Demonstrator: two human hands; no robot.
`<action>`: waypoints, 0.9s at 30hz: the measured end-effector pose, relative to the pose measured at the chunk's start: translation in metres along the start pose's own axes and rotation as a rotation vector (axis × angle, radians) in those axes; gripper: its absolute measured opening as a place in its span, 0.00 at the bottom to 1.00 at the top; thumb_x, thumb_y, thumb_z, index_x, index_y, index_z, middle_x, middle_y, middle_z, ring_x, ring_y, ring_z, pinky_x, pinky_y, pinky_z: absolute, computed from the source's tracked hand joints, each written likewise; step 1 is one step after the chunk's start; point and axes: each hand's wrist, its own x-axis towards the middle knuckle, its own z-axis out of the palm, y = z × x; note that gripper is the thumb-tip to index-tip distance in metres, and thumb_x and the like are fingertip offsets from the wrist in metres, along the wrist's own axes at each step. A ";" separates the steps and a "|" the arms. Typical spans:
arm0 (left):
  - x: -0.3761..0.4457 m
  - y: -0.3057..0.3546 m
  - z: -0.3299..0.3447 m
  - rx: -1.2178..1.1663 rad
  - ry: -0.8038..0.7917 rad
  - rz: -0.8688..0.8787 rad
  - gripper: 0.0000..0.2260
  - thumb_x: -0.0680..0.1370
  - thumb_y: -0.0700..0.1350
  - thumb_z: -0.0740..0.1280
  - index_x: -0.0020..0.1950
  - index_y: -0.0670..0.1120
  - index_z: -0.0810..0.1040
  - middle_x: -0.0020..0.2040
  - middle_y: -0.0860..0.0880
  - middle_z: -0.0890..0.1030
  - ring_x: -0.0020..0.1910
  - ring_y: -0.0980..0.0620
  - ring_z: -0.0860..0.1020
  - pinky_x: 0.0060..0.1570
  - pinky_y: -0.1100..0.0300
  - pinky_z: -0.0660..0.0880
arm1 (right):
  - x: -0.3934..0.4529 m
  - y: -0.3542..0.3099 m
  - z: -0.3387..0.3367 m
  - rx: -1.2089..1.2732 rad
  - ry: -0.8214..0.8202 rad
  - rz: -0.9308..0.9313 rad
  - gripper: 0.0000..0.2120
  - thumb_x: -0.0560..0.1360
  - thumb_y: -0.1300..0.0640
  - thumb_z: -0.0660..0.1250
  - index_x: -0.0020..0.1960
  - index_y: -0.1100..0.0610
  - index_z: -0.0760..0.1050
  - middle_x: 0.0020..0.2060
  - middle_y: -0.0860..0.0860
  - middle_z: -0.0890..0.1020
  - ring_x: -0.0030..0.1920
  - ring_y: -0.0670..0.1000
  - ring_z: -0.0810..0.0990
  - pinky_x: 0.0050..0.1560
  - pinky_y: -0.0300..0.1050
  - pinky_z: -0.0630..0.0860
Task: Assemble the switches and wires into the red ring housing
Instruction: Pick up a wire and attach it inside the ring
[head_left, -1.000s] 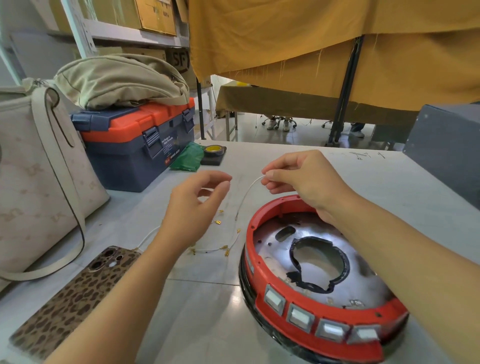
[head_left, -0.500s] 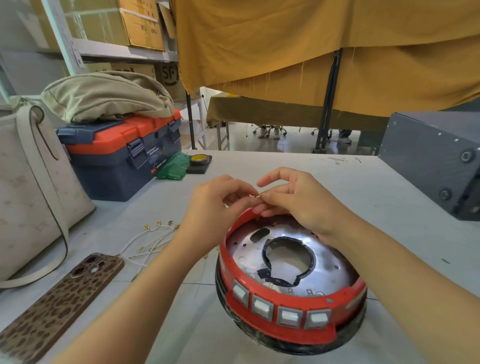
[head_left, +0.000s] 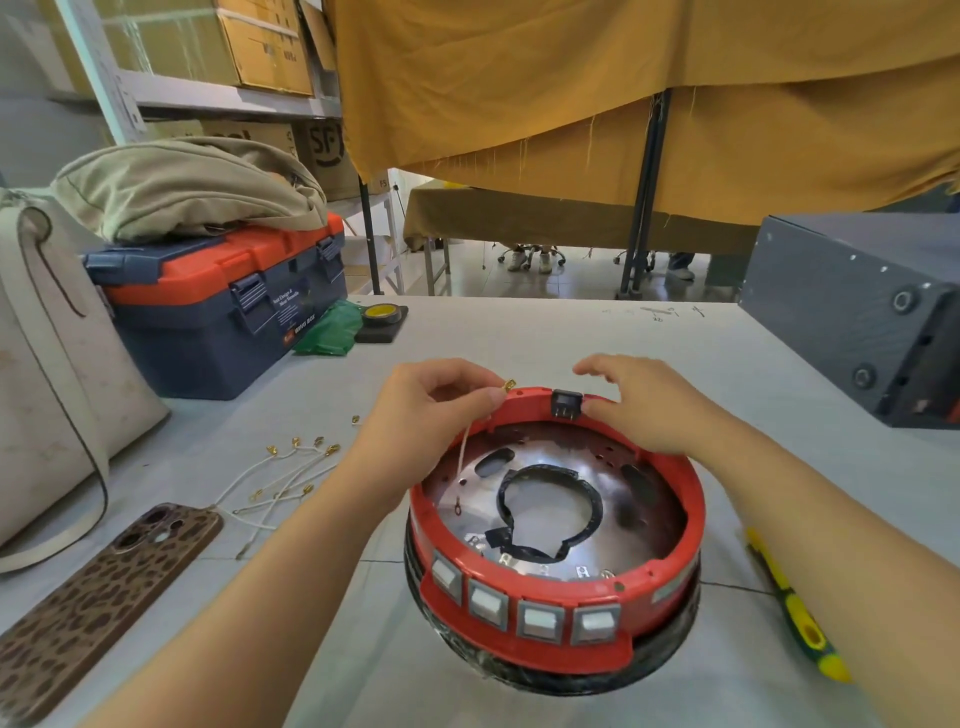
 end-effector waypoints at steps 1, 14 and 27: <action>0.000 -0.001 0.001 -0.011 -0.009 -0.014 0.04 0.73 0.43 0.71 0.40 0.51 0.84 0.35 0.50 0.82 0.35 0.53 0.80 0.37 0.64 0.77 | 0.001 0.002 0.002 -0.018 -0.063 0.016 0.20 0.78 0.56 0.64 0.69 0.52 0.69 0.65 0.53 0.75 0.64 0.54 0.72 0.58 0.41 0.66; 0.010 -0.008 0.017 0.170 -0.176 -0.046 0.03 0.73 0.44 0.71 0.40 0.51 0.83 0.33 0.51 0.81 0.32 0.58 0.76 0.37 0.65 0.74 | -0.015 0.001 0.008 -0.079 0.060 0.113 0.14 0.78 0.57 0.60 0.61 0.48 0.77 0.56 0.56 0.80 0.54 0.59 0.77 0.52 0.52 0.76; 0.016 -0.001 0.027 0.506 -0.294 0.115 0.03 0.74 0.44 0.69 0.42 0.50 0.81 0.52 0.54 0.82 0.53 0.55 0.77 0.56 0.60 0.71 | -0.050 -0.009 0.000 -0.220 0.083 0.201 0.09 0.73 0.60 0.61 0.50 0.59 0.77 0.33 0.51 0.68 0.36 0.57 0.71 0.29 0.41 0.63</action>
